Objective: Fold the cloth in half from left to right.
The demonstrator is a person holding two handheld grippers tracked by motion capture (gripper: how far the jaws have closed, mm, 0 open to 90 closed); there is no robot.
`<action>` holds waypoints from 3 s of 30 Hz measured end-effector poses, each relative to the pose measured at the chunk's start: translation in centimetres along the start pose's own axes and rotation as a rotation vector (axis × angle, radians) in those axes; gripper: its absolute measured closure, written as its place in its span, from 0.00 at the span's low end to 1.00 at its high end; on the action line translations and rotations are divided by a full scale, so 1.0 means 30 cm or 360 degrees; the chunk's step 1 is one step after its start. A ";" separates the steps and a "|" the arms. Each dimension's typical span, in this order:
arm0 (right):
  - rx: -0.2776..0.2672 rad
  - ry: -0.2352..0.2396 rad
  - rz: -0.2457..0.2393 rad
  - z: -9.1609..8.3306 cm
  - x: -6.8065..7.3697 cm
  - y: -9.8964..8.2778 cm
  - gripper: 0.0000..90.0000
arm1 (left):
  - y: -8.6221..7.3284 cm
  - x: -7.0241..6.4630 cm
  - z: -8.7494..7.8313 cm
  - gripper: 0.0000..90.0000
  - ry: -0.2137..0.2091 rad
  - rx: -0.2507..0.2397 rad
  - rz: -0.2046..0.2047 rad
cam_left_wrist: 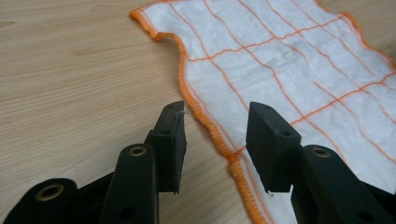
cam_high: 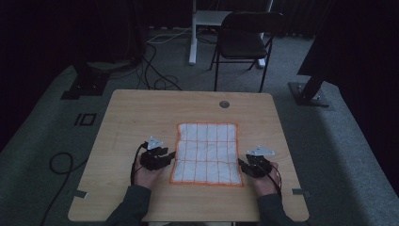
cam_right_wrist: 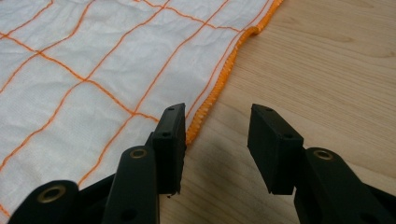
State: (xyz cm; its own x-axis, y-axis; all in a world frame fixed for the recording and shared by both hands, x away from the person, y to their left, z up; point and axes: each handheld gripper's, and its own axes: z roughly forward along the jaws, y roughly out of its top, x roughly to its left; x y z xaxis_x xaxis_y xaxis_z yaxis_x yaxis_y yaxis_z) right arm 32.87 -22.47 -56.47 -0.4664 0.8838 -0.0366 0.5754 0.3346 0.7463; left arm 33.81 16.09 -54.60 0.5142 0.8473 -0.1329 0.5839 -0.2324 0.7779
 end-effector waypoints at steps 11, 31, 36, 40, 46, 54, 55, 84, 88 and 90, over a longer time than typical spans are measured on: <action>0.0008 0.0002 -0.0002 0.006 0.008 0.001 0.63 | 0.003 0.005 0.010 0.65 0.0005 0.0000 -0.0019; 0.0015 0.0008 0.0030 0.008 0.002 -0.012 0.63 | 0.037 0.028 0.129 0.72 0.0052 0.0081 -0.0033; 0.0016 0.0008 0.0029 0.009 0.001 -0.012 0.63 | 0.036 0.035 0.158 0.72 0.0071 0.0111 -0.0044; 0.0020 0.0008 0.0033 0.011 -0.001 -0.014 0.63 | 0.034 0.040 0.166 0.71 0.0064 0.0108 -0.0061; 0.0041 0.0010 0.0020 0.025 0.003 -0.016 0.63 | 0.036 0.035 0.173 0.76 0.0022 0.0106 -0.0080; 0.0045 0.0009 0.0023 0.027 0.001 -0.016 0.63 | 0.039 0.021 0.177 0.98 0.0019 0.0129 -0.0059; 0.0044 0.0010 0.0023 0.027 0.001 -0.016 0.63 | 0.041 0.018 0.175 0.99 0.0016 0.0127 -0.0055; 0.0034 0.0008 0.0029 0.023 -0.003 -0.014 0.63 | 0.242 -0.238 0.210 0.99 -0.0250 0.0012 0.0168; 0.0034 0.0006 0.0029 0.022 -0.005 -0.014 0.63 | 0.263 -0.290 0.232 0.99 -0.0291 0.0009 0.0197; 0.0035 0.0002 0.0028 0.022 -0.005 -0.015 0.63 | 0.267 -0.303 0.239 0.99 -0.0302 0.0013 0.0207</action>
State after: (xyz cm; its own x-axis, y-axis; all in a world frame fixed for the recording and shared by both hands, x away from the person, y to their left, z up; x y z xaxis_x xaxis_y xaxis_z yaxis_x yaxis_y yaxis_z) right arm 33.14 -22.53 -57.23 -0.4570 0.8892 -0.0225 0.5983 0.3261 0.7319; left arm 38.31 3.10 -51.58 0.6940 0.7051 -0.1457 0.5096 -0.3381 0.7912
